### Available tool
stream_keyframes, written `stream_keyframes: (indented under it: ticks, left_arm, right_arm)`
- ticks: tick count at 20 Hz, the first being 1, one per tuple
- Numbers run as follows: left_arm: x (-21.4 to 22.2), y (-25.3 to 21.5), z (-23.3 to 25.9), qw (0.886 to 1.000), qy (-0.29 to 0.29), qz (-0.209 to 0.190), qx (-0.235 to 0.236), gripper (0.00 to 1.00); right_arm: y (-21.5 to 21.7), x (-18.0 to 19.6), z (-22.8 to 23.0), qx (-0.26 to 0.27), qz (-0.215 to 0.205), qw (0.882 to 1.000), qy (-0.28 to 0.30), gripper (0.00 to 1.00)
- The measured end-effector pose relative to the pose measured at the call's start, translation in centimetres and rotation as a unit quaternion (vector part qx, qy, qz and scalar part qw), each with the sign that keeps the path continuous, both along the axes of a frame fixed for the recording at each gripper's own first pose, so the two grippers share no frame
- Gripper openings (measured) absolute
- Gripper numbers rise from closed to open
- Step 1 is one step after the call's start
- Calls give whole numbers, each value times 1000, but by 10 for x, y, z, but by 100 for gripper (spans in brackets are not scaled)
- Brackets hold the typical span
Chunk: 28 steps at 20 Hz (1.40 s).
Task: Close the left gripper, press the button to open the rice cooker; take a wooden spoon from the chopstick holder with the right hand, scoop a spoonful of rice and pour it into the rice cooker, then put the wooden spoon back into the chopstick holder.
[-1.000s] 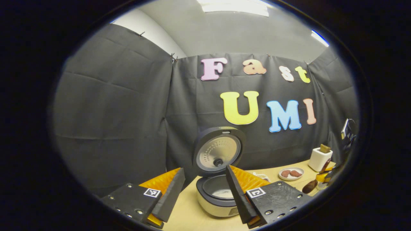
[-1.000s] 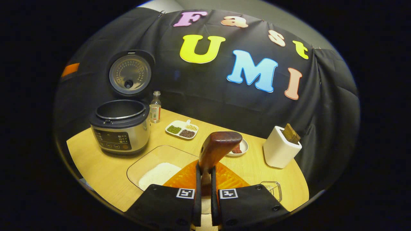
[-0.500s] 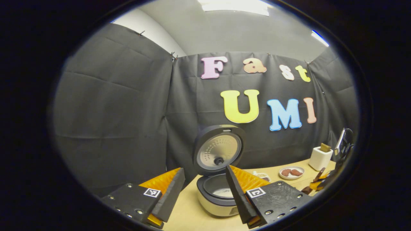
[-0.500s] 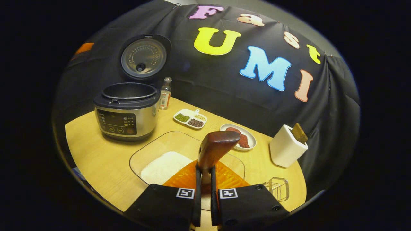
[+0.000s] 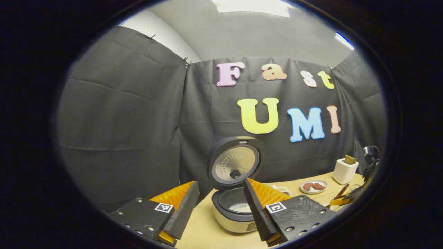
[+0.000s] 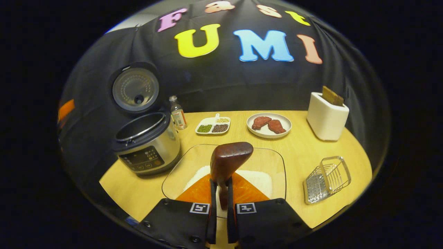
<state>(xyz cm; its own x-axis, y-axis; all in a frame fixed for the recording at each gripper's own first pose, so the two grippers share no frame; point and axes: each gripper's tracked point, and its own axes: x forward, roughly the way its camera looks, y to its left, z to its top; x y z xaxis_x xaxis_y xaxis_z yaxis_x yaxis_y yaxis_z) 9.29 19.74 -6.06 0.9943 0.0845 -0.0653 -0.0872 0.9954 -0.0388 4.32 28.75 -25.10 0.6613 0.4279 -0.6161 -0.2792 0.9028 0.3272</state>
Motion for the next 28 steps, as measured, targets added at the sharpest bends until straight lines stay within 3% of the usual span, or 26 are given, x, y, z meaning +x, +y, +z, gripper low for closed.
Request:
stream_keyframes:
  ticks: [4,5,6,11,12,15,19,25,28]
  left_arm:
    - [-3,-3,7,1000,-4,0,3,77]
    - [-4,-5,9,1000,-5,0,3,77]
    - [-4,-6,11,1000,-6,0,5,81]
    - [-8,-7,23,1000,-14,3,11,81]
    - [-9,-7,27,1000,-15,4,12,77]
    - [-9,-9,26,1000,-17,6,12,81]
    - [-10,-4,22,1000,-16,10,7,77]
    - [-8,17,17,1000,-15,20,8,81]
    - [-8,34,15,999,-14,31,5,81]
  right_arm:
    - [-18,7,-3,95,-72,991,68,14]
    - [-22,8,-4,114,-86,986,82,10]
    - [-26,8,-5,134,-100,982,94,10]
    - [-42,15,6,218,-148,957,125,14]
    - [-44,16,9,230,-152,953,128,14]
    - [-48,23,27,266,-163,941,132,10]
    - [-36,38,52,315,-169,924,134,14]
    - [2,55,79,353,-152,914,131,10]
    - [31,62,91,359,-131,915,131,13]
